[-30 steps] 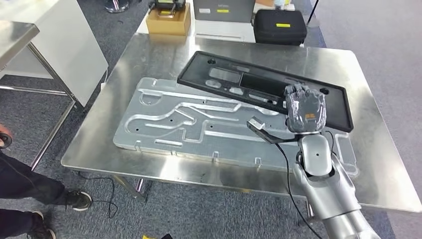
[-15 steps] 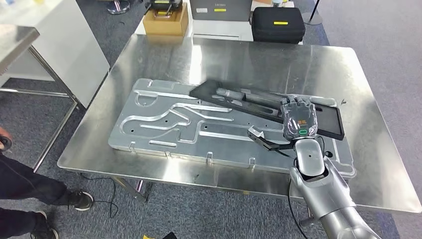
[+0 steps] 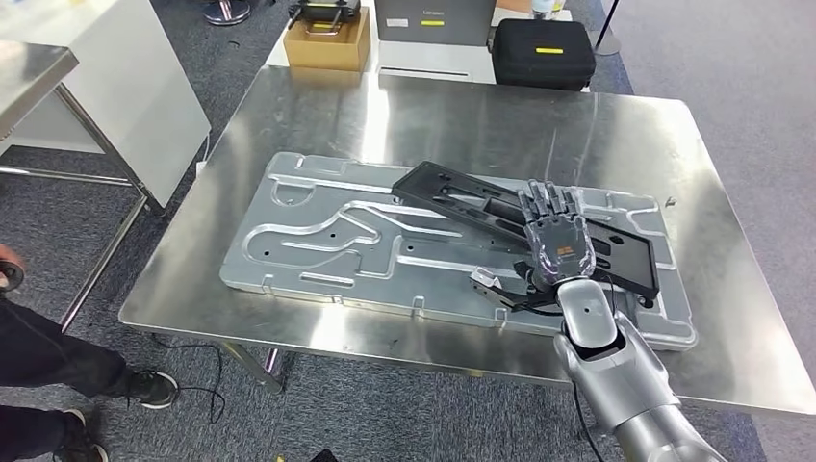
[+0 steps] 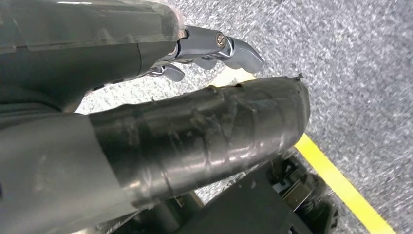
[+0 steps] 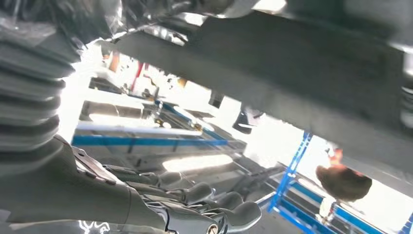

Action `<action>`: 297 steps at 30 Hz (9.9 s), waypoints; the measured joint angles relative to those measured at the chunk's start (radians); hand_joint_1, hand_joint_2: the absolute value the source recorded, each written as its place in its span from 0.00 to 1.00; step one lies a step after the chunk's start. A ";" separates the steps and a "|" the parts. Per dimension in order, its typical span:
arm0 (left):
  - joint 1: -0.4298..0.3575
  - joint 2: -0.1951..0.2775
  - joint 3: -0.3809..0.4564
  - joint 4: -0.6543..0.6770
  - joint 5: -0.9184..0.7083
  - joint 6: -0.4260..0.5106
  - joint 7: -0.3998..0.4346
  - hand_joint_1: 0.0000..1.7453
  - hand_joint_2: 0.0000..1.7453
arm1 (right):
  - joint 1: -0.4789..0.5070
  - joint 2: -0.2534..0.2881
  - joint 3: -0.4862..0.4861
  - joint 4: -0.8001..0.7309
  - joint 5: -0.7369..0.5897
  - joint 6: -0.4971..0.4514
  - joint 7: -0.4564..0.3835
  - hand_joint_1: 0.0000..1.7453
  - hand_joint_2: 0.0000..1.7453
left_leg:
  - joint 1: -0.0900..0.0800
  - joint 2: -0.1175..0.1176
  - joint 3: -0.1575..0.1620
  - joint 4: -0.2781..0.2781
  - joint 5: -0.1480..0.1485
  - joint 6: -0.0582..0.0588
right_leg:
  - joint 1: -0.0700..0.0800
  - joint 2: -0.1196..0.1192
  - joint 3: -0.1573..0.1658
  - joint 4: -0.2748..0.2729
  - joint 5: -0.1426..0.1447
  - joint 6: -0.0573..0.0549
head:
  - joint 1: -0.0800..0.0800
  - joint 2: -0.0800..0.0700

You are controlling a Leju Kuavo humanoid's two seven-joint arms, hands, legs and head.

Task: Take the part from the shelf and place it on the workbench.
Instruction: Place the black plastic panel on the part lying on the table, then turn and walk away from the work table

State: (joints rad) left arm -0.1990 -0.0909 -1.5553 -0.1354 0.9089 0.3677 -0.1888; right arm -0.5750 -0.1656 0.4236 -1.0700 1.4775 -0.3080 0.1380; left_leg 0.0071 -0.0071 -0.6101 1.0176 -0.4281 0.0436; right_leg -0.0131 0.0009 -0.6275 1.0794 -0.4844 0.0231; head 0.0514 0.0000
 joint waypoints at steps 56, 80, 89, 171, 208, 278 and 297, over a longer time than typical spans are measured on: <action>0.070 0.004 0.009 0.000 0.104 0.132 -0.031 0.00 0.00 | 0.802 0.198 -0.469 -1.000 -0.565 -0.385 -0.661 0.00 1.00 | -0.002 0.003 0.034 0.059 -0.064 -0.036 | 0.002 0.000 0.058 -0.053 0.013 -0.035 | -0.002 0.000; 0.069 0.000 0.001 0.000 0.073 0.148 -0.021 0.00 0.00 | 0.839 0.255 -0.516 -1.023 -0.608 -0.385 -0.705 0.00 1.00 | -0.004 0.007 -0.042 0.182 -0.149 -0.039 | 0.001 -0.006 0.066 -0.070 0.019 -0.046 | -0.008 0.000; 0.068 0.000 0.001 0.000 0.069 0.149 -0.018 0.00 0.00 | 0.844 0.260 -0.518 -1.024 -0.617 -0.385 -0.717 0.00 1.00 | -0.006 0.005 0.104 0.003 -0.097 -0.024 | 0.006 -0.006 0.020 -0.040 0.045 -0.021 | -0.007 0.000; 0.070 0.008 0.002 0.001 0.126 0.162 -0.038 0.00 0.00 | 0.844 0.321 -0.560 -1.002 -0.586 -0.385 -0.712 0.00 1.00 | 0.004 0.015 -0.052 0.114 -0.104 -0.047 | -0.007 -0.007 0.105 -0.081 -0.016 -0.039 | -0.010 0.000; 0.075 0.014 0.016 0.001 0.198 0.178 -0.058 0.00 0.00 | 0.612 0.319 -0.895 0.415 -0.874 -0.110 -0.830 0.00 0.00 | 0.004 0.015 0.043 0.118 -0.104 -0.046 | -0.001 -0.008 0.068 -0.082 0.014 -0.032 | -0.009 0.000; 0.088 0.013 0.012 0.002 0.287 0.199 -0.052 0.00 0.00 | 0.566 0.349 -1.013 0.857 -0.987 0.063 -0.286 0.00 0.00 | 0.008 -0.001 0.098 -0.036 -0.058 0.009 | 0.006 0.043 -0.017 0.059 -0.050 0.001 | -0.004 0.000; 0.095 0.012 0.013 0.002 0.303 0.200 -0.052 0.00 0.00 | 0.568 0.347 -1.040 0.857 -0.992 0.045 -0.279 0.00 0.00 | 0.005 0.016 -0.008 0.256 -0.218 -0.040 | 0.004 0.038 0.053 -0.058 0.016 -0.039 | -0.005 0.000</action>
State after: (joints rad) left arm -0.1042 -0.0788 -1.5427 -0.1339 1.2118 0.5672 -0.2412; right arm -0.0065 0.1814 -0.6161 -0.2132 0.4856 -0.2633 -0.1408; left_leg 0.0124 0.0092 -0.6180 1.2734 -0.6456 0.0031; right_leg -0.0088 0.0386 -0.5749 1.0212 -0.4687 -0.0159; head 0.0465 0.0000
